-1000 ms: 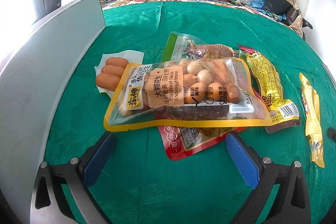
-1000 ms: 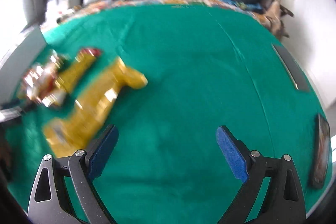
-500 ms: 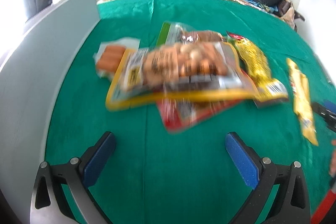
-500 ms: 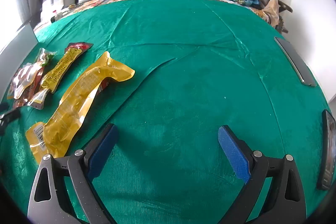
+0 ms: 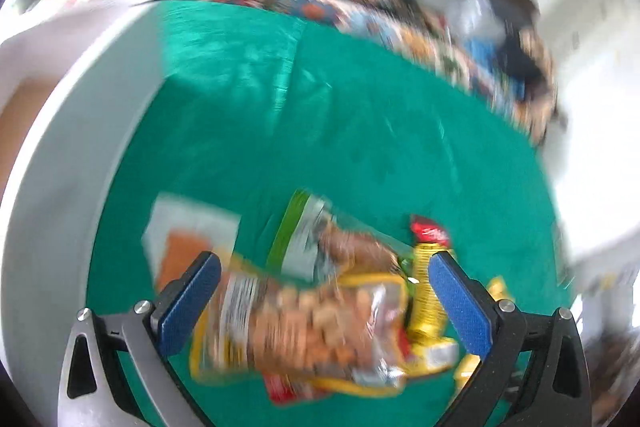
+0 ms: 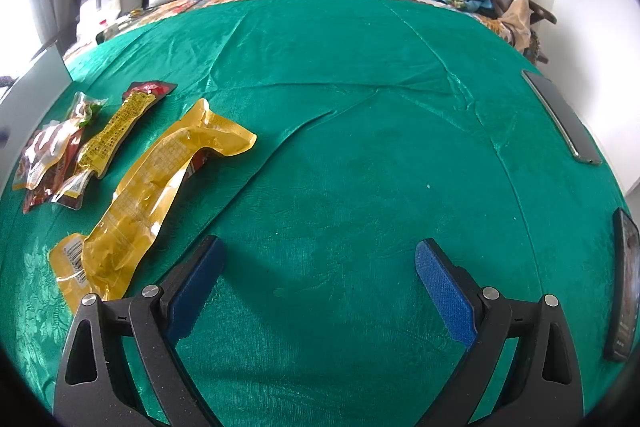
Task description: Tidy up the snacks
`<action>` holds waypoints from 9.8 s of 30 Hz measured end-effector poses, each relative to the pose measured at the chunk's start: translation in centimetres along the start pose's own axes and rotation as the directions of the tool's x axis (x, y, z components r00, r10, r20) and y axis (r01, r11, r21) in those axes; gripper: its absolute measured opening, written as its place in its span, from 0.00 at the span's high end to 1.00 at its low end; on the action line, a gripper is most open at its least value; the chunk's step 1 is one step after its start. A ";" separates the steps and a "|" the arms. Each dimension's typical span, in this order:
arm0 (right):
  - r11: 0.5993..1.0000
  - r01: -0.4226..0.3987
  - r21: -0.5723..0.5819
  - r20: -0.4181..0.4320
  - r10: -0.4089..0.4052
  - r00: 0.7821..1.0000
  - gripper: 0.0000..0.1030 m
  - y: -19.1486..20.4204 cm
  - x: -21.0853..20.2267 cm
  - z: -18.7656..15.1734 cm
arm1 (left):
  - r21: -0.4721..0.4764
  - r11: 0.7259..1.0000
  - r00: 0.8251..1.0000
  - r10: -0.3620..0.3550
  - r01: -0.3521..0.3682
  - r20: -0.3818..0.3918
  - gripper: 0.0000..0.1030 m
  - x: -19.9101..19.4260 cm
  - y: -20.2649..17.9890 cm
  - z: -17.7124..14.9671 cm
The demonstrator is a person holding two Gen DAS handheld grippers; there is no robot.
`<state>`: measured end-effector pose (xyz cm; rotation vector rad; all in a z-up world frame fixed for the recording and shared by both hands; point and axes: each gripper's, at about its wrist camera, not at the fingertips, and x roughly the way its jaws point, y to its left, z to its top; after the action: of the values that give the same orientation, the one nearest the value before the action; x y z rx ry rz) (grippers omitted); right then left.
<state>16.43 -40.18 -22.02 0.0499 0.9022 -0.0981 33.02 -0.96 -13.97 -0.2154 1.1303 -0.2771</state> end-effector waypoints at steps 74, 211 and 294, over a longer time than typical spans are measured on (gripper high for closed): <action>0.968 -0.145 0.206 -0.262 0.197 0.945 0.09 9.2 1.7 4.4 | 0.190 0.982 0.996 -0.014 -0.004 0.091 0.44 -7.9 -0.7 -21.8; 0.998 0.042 0.047 0.003 -0.042 0.999 0.09 2.7 1.1 1.7 | 0.233 0.948 0.970 0.183 -0.217 0.161 0.00 0.4 -0.6 -16.0; 0.998 0.040 0.047 0.003 -0.040 0.999 0.09 2.7 1.0 1.7 | 0.060 0.972 0.973 0.229 -0.229 0.002 0.01 0.5 5.4 -2.4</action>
<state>18.70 -37.75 -21.77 0.0754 0.8970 -0.1570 31.63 3.89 -17.07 -0.0294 1.1385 -0.1059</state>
